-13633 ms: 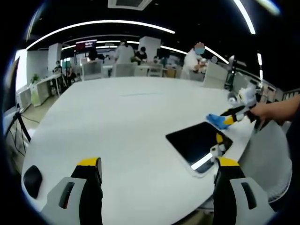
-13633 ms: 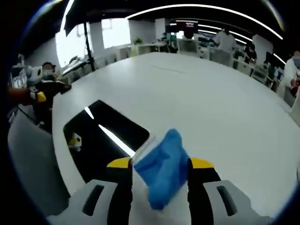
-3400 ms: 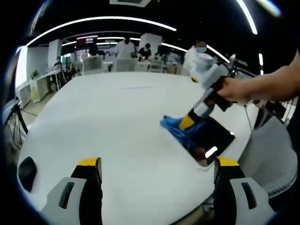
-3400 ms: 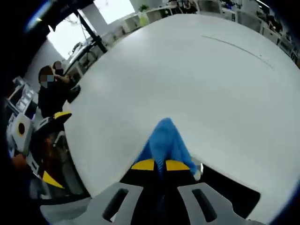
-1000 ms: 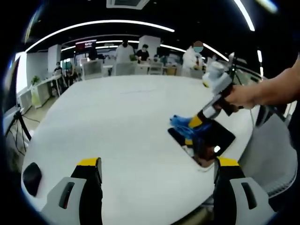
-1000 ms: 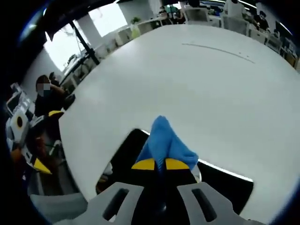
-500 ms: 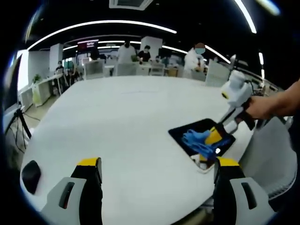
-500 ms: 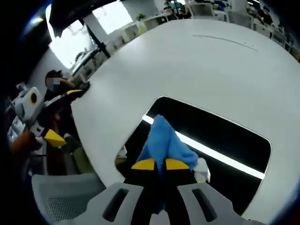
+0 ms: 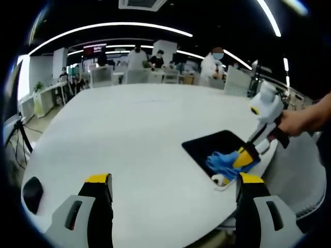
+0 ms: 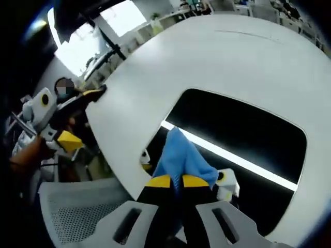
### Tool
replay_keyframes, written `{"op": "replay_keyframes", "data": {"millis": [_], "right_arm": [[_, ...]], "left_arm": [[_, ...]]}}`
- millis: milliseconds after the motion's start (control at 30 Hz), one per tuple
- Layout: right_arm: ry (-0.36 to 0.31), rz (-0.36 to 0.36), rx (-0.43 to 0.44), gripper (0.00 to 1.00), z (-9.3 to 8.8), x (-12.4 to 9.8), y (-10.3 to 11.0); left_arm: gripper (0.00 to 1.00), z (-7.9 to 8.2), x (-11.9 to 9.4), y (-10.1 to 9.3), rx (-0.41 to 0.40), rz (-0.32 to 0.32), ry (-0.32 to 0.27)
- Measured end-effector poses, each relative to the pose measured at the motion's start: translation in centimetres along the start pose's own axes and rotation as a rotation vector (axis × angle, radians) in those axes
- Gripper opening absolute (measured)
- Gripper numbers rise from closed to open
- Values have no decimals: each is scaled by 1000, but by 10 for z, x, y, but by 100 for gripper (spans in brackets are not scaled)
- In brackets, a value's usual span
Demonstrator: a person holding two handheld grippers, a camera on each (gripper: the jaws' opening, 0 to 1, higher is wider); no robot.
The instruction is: Wipe the mirror surface with the cleaning cloth until all visible marks leave the cleaned area.
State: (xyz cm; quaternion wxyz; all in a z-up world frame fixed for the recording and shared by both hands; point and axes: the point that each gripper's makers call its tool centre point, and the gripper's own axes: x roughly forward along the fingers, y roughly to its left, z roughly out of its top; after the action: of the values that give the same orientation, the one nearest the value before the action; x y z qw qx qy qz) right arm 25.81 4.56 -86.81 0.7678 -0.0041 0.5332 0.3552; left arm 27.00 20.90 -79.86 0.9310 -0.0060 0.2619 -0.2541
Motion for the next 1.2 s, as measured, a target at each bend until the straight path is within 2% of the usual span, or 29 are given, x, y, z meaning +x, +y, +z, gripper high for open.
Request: {"op": "replay_keyframes", "data": {"millis": [367,967,1200], "right_arm": [[4,20,-4,1,-1,-2,-2],[3,22,87,1,-11,-19,-29],[8,13,64,1,-10,-18,-29]], "left_arm": [[100,1,-3,3,10,4,3],[100,-1,-2,-2,4,5,4],[100,-4,0,-3,-8,6,3]]}}
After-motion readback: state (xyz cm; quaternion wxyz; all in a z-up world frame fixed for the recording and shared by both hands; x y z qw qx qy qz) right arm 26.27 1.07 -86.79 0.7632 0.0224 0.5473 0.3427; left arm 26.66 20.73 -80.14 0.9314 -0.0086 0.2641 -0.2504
